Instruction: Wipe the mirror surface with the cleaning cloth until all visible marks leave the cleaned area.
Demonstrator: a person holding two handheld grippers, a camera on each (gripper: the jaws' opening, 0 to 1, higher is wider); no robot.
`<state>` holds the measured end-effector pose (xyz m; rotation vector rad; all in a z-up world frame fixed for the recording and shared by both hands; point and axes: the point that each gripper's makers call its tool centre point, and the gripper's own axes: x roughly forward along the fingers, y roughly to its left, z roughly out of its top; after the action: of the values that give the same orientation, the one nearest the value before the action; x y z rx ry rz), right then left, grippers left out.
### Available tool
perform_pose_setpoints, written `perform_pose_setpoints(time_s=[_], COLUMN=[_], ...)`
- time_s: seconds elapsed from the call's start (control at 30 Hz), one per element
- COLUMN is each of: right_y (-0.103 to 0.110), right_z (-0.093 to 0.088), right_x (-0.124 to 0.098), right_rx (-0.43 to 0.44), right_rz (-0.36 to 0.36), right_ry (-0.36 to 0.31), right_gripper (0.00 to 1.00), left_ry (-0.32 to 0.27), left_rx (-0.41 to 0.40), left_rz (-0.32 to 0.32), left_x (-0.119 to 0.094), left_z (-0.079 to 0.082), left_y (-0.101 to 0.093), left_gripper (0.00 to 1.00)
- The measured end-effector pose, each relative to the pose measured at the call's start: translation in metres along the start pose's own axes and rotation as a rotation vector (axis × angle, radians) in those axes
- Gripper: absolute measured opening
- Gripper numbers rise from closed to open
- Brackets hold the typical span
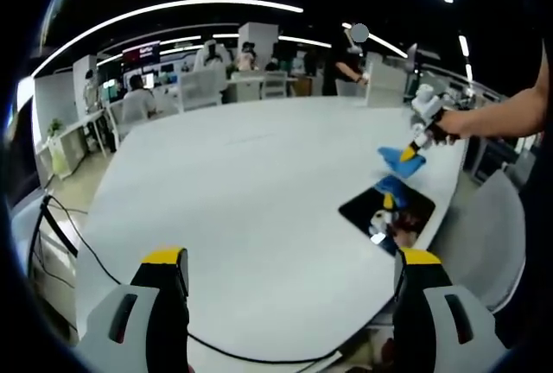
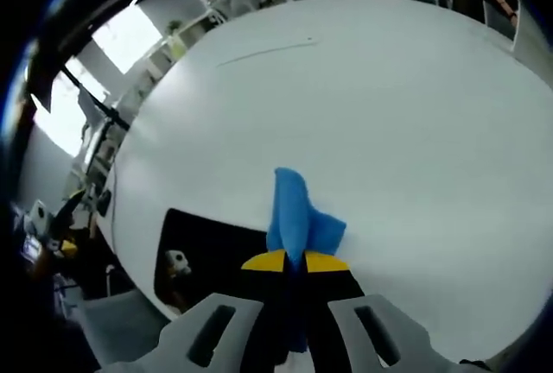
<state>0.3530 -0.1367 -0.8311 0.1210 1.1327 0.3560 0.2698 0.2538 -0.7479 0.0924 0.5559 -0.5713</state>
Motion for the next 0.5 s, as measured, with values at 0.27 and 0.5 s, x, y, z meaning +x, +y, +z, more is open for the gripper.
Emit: perform_pose_setpoints(time_s=[0.27, 0.5], right_y=[0.012, 0.014], right_z=[-0.012, -0.020], right_x=[0.025, 0.033], right_rx=[0.004, 0.009], right_rz=[0.010, 0.005], right_ry=[0.043, 0.064], right_gripper=[0.00, 0.00], left_ry=[0.011, 0.012], left_rx=[0.003, 0.007], left_rz=[0.003, 0.008], left_x=[-0.003, -0.006], left_z=[-0.002, 0.000], left_y=[0.003, 0.006], left_gripper=[0.99, 0.99])
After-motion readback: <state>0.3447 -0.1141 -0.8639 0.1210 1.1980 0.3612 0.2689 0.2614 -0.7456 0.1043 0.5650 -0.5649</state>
